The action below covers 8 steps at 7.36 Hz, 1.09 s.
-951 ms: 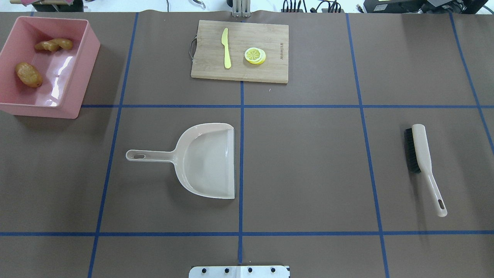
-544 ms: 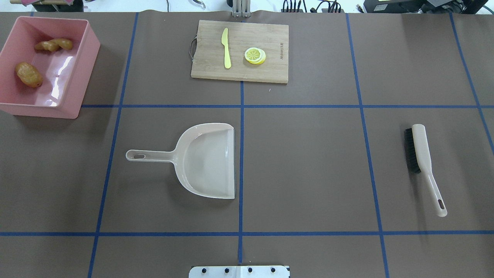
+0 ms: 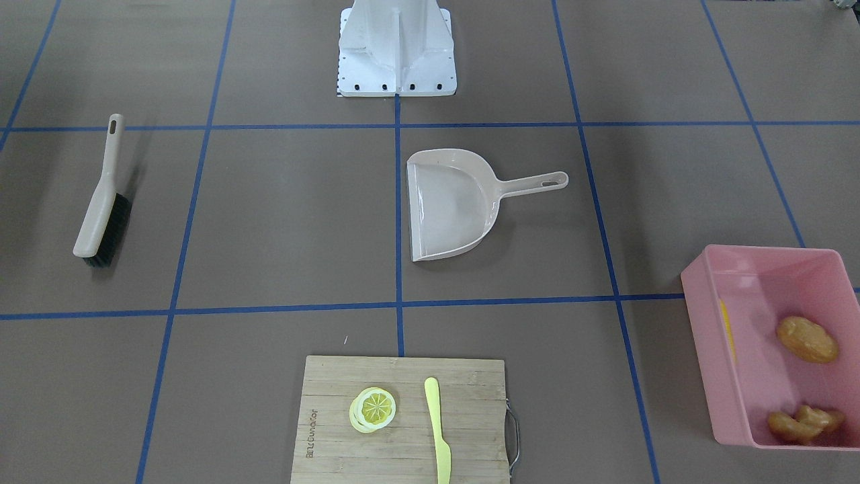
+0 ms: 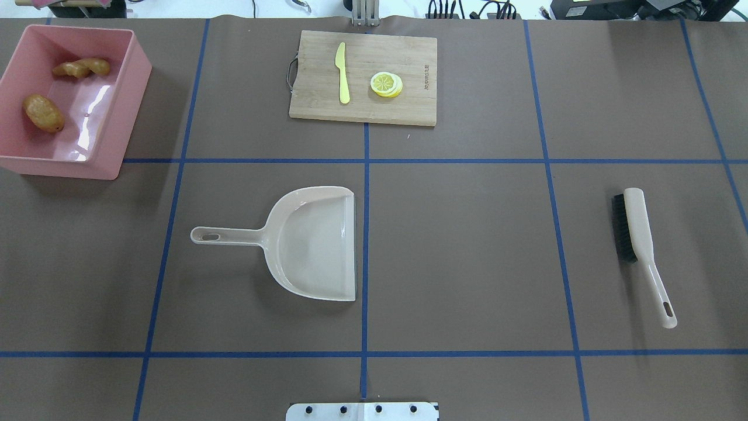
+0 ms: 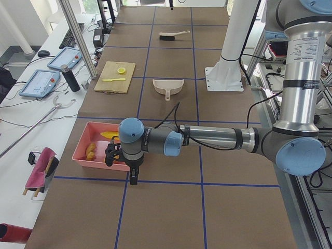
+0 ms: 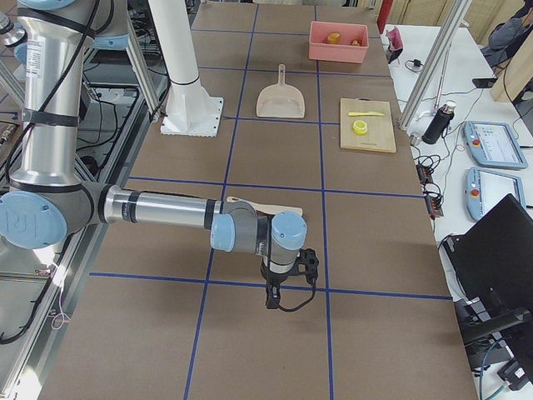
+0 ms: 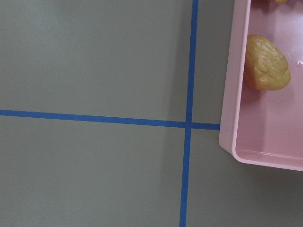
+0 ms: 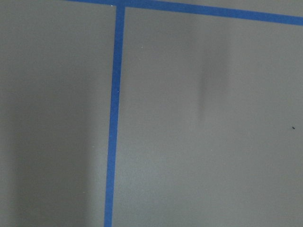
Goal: Sweep and dump trash into bin
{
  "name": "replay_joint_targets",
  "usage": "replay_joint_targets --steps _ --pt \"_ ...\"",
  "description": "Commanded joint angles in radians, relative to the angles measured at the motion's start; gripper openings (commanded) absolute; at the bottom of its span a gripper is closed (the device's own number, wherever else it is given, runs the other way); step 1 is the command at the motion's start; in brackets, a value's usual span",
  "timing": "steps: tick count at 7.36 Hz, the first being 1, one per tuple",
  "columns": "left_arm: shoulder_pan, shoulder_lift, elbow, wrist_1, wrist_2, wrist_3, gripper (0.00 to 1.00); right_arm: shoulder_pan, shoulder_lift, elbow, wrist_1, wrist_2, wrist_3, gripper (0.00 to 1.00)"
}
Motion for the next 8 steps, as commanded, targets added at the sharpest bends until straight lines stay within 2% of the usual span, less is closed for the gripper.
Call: replay_joint_targets --steps 1,8 --pt "0.001 0.000 -0.007 0.000 -0.002 -0.006 0.98 0.000 0.000 -0.001 0.000 0.000 0.000 1.00" --pt "0.000 0.001 -0.004 0.001 -0.003 -0.007 0.98 0.000 0.011 -0.005 0.002 -0.041 0.003 1.00"
